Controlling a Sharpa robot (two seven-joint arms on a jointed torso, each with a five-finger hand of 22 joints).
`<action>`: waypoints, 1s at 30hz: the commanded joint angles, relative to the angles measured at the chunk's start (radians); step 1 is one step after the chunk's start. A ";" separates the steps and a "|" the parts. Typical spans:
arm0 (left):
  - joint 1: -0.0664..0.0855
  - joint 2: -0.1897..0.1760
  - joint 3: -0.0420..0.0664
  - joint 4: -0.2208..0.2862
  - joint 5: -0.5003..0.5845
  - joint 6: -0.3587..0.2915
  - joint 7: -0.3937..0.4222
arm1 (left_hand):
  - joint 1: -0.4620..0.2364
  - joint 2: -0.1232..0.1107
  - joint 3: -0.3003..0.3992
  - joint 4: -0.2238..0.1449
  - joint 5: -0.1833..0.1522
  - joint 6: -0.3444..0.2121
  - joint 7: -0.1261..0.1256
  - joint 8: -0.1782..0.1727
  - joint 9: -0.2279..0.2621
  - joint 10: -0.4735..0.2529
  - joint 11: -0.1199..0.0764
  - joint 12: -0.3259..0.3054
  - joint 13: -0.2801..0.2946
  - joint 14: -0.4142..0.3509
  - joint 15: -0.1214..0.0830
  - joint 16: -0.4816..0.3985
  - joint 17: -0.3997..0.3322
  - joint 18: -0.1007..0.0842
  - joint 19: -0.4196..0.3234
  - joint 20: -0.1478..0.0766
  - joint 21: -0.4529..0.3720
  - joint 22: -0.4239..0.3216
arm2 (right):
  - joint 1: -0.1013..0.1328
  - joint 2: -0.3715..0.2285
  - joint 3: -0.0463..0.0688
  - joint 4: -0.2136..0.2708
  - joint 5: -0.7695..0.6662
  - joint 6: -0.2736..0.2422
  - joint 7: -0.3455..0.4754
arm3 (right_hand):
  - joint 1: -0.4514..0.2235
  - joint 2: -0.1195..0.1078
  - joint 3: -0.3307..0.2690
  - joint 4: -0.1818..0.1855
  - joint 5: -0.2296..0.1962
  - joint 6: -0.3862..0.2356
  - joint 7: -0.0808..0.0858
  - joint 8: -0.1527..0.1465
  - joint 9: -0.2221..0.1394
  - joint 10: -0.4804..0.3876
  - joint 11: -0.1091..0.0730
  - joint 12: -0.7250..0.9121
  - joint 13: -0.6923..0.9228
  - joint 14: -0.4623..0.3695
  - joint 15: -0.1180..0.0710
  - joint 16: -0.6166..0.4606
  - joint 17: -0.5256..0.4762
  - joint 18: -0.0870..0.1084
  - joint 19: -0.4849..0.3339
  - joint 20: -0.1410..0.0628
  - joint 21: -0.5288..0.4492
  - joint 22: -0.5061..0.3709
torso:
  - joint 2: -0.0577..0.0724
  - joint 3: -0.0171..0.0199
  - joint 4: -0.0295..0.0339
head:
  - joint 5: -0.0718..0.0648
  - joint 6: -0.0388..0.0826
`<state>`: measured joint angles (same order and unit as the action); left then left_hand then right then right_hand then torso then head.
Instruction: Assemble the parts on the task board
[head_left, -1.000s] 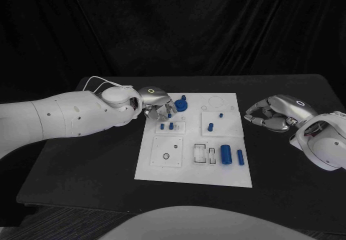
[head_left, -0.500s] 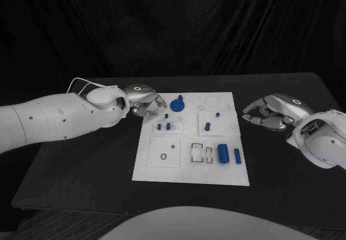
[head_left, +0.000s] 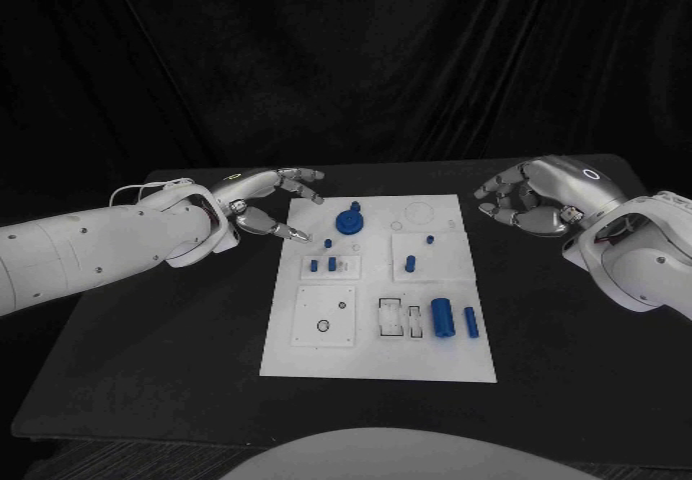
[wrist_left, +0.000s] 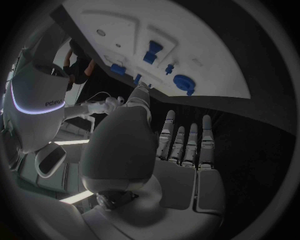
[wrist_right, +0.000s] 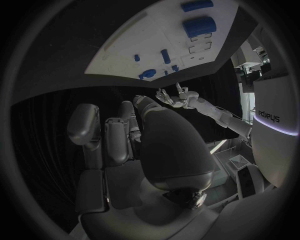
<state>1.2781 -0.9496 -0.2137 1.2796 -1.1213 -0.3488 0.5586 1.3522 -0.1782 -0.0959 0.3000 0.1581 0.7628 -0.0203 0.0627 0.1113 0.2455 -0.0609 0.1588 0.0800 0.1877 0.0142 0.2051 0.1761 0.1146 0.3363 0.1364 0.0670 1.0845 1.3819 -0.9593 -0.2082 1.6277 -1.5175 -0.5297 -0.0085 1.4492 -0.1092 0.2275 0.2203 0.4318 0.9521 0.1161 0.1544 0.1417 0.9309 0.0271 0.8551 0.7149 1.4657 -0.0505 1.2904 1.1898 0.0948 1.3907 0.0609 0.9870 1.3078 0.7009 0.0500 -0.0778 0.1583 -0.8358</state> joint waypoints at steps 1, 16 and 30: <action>0.000 0.008 0.001 0.006 0.338 0.118 0.212 | -0.032 0.065 -0.024 -0.001 -0.014 -0.078 0.012 -0.006 -0.017 -0.055 0.011 -0.026 -0.026 -0.069 0.024 -0.100 -0.068 -0.021 -0.100 0.020 -0.011 -0.060 | 0.016 0.009 0.001 -0.002 -0.039 -0.012 0.002 | 0.021 -0.012 0.024 -0.008 0.025 -0.003 0.006 -0.004 -0.002 -0.030 0.005 -0.059 -0.043 -0.019 0.012 -0.043 -0.049 0.027 -0.034 0.005 -0.072 0.076 | -0.001 -0.0005 0.0024 | -0.007 0.012; -0.013 0.053 0.000 0.023 0.891 0.424 0.283 | -0.173 0.150 -0.010 -0.004 -0.036 -0.575 0.000 -0.039 -0.087 -0.221 0.002 -0.135 -0.070 -0.188 0.058 -0.205 -0.176 0.039 -0.299 0.033 -0.035 -0.656 | 0.028 0.061 0.001 -0.037 -0.125 0.220 -0.044 | -0.033 -0.073 0.170 -0.041 -0.245 -0.045 0.016 -0.015 -0.006 -0.211 0.064 -0.468 -0.411 -0.039 0.032 -0.046 -0.070 0.030 -0.041 0.027 -0.125 0.084 | -0.002 -0.0082 0.0125 | -0.041 0.045; -0.045 0.045 0.000 0.053 0.922 0.466 0.293 | -0.198 0.180 -0.018 -0.004 -0.045 -0.728 -0.093 -0.056 -0.104 -0.245 -0.013 -0.159 -0.080 -0.188 0.051 -0.205 -0.176 0.062 -0.337 0.062 -0.063 -1.048 | -0.018 0.101 0.000 -0.072 -0.157 0.277 -0.024 | -0.016 -0.037 0.065 -0.045 -0.270 -0.089 0.021 -0.064 -0.048 -0.150 0.073 -0.514 -0.562 -0.029 0.038 -0.035 -0.067 0.028 -0.019 0.031 -0.125 0.094 | 0.001 -0.0274 0.0232 | -0.070 0.065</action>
<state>1.2342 -0.9038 -0.2145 1.3271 -0.2363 0.0822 0.6731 1.1654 0.0010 -0.1096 0.2965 0.1161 0.0343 -0.1058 0.0125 0.0082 0.0003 -0.0668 0.0033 0.0011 0.0000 0.0711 0.0037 0.0009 0.1628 0.0002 0.1934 0.0070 0.0379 1.3660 -0.8607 -0.2088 1.5590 -1.6480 -0.2913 -0.0260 1.4357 -0.1560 0.2980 0.1765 0.1648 0.8590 0.1380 0.0872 0.0949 0.7738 0.1007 0.3379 0.1562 1.4304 -0.0116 1.2517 1.1218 0.1251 1.3651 0.0947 0.8589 1.3075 0.7018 0.0279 -0.0577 0.0903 -0.7711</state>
